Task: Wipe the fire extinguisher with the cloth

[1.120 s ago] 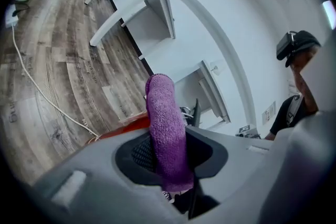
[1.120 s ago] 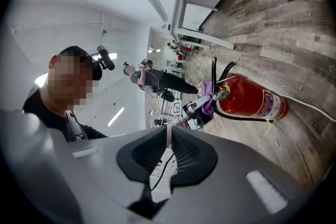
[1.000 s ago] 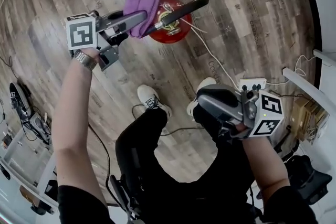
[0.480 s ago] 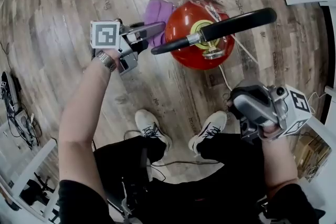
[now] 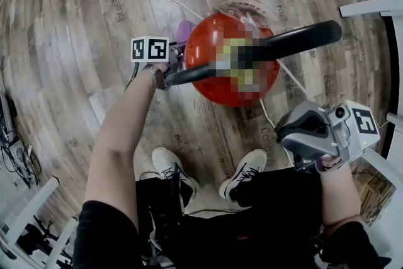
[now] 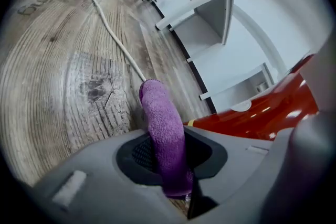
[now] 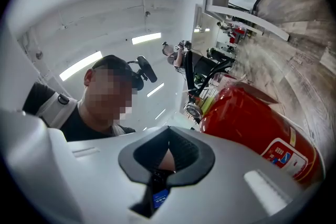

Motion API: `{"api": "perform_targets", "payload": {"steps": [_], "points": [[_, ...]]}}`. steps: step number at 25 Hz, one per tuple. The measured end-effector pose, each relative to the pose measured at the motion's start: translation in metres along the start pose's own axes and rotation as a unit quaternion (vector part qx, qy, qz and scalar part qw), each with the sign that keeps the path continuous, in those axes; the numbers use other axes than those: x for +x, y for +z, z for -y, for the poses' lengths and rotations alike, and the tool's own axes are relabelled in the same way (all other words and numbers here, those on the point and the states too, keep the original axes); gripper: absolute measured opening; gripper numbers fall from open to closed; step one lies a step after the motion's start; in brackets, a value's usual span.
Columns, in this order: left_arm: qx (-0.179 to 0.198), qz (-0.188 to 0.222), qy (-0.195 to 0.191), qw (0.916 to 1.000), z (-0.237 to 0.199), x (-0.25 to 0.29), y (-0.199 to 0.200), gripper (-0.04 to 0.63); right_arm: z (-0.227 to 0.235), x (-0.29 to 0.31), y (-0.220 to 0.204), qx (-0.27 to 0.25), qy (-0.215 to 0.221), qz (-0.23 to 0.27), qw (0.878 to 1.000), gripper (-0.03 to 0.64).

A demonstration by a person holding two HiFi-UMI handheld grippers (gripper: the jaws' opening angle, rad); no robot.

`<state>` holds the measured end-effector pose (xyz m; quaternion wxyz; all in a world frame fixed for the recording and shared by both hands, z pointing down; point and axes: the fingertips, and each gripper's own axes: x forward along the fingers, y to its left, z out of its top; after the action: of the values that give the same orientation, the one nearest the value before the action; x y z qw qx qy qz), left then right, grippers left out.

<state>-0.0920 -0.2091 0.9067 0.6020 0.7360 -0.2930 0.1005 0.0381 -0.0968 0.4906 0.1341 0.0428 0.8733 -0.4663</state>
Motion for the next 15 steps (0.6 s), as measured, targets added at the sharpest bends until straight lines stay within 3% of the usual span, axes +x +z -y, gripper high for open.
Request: {"api": "perform_targets", "payload": {"steps": [3, 8, 12, 15], "points": [[-0.003, -0.003, 0.005, 1.0000, -0.005, 0.002, -0.002, 0.087, 0.004, -0.008, 0.002, 0.007, -0.018, 0.012, 1.000, 0.003], [-0.029, 0.020, -0.040, 0.9986, 0.010, -0.005, 0.003, 0.087, 0.003, -0.021, 0.010, -0.008, -0.031, 0.032, 0.999, 0.003], [-0.035, 0.043, -0.105, 0.9929, 0.050, -0.021, 0.018, 0.087, -0.002, -0.023, 0.019, -0.019, -0.029, 0.047, 0.998, 0.003], [-0.053, 0.075, -0.187, 0.9781, 0.111, -0.047, 0.038, 0.089, -0.001, -0.025, 0.024, -0.030, -0.036, 0.048, 0.998, 0.003]]}}
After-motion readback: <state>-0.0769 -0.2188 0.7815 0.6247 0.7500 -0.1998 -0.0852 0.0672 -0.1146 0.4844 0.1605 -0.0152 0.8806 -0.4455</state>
